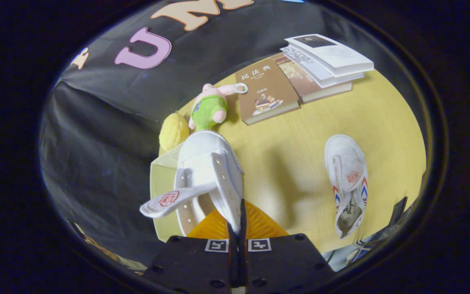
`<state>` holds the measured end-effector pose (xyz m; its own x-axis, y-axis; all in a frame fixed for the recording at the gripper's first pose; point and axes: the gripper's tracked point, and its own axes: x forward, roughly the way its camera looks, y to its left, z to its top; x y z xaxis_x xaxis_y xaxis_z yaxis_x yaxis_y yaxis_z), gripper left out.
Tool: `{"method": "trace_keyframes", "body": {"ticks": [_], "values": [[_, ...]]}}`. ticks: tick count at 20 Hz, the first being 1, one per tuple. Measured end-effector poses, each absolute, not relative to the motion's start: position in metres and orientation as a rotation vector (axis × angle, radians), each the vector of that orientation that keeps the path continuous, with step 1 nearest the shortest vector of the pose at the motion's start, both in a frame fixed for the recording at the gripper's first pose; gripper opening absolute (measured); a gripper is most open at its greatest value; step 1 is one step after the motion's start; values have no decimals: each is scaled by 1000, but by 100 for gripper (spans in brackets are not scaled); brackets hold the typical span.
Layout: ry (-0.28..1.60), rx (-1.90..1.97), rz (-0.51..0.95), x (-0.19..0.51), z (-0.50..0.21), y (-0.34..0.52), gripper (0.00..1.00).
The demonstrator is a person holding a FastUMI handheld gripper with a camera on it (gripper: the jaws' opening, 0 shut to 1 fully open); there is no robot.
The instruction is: Open the storage box then place both shoes into the box .Put the left shoe in first, then the right shoe, with the right side of both shoes facing outward in a uniform manner.
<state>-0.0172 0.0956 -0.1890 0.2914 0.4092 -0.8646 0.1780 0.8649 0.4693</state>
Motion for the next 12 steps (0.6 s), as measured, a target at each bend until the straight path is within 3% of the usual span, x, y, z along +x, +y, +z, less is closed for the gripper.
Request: {"method": "trace_keyframes", "body": {"ticks": [12], "values": [[1251, 597, 318, -9, -143, 205, 3]]}}
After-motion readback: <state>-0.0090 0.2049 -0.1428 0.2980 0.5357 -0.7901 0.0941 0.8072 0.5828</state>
